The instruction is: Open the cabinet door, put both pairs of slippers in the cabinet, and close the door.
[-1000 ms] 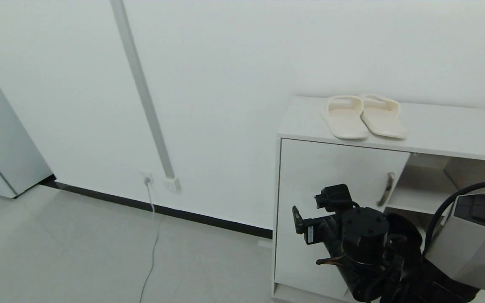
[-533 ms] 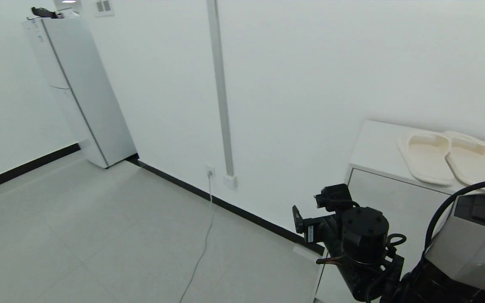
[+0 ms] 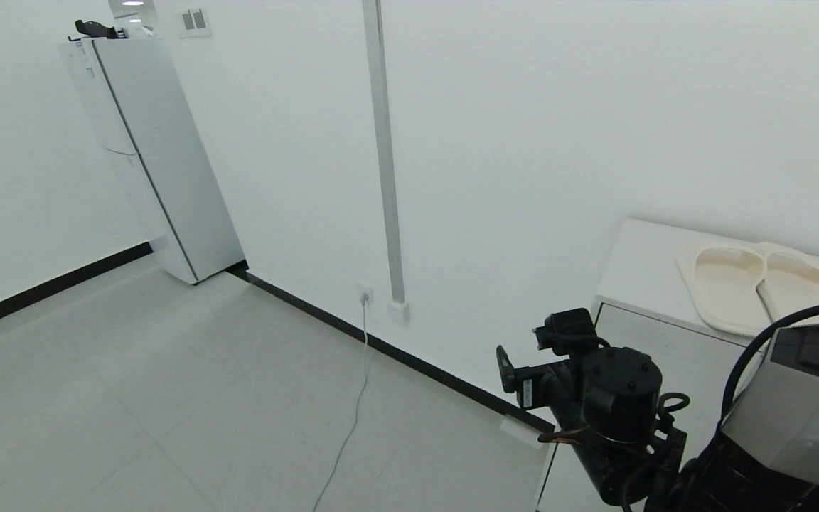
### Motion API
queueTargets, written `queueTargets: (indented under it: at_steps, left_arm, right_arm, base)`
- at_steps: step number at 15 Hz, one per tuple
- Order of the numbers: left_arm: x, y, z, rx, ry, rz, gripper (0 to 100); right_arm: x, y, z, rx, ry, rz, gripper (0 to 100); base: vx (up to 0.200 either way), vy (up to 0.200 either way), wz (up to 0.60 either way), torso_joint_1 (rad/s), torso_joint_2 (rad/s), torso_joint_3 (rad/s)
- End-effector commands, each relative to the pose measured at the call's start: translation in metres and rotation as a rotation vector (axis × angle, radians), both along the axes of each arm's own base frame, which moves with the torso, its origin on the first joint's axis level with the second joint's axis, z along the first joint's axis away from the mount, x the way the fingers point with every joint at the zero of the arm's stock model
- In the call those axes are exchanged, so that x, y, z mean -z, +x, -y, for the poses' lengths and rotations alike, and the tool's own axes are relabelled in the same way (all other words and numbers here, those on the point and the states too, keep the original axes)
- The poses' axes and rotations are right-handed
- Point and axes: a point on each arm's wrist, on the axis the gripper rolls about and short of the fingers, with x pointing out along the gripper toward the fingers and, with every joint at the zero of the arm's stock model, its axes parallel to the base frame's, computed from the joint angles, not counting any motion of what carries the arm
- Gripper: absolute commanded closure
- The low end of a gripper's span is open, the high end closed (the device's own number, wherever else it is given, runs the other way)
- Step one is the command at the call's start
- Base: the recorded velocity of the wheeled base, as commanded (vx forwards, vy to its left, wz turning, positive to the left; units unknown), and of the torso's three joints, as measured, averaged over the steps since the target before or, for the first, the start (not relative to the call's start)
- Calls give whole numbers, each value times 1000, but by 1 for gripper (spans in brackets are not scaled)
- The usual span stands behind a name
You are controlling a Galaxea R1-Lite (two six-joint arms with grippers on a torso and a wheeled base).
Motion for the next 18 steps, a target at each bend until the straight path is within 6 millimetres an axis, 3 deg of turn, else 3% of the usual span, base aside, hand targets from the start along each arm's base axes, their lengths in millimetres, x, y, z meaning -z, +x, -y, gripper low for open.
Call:
queueTargets:
  at_steps: [1, 13, 18]
  left_arm:
    - [0, 0, 0, -1, 0, -1, 100]
    - [0, 0, 0, -1, 0, 1, 100]
    - [0, 0, 0, 1, -1, 1, 100]
  right_arm:
    - [0, -1, 1, 0, -2, 3, 0]
    - [-1, -1, 1, -1, -4, 18, 0]
    - [0, -2, 2, -3, -3, 28, 0]
  base:
    - [0, 0, 0, 0, 0, 0]
    - [0, 0, -600, 6, 0, 1]
    - [0, 0, 0, 0, 0, 0]
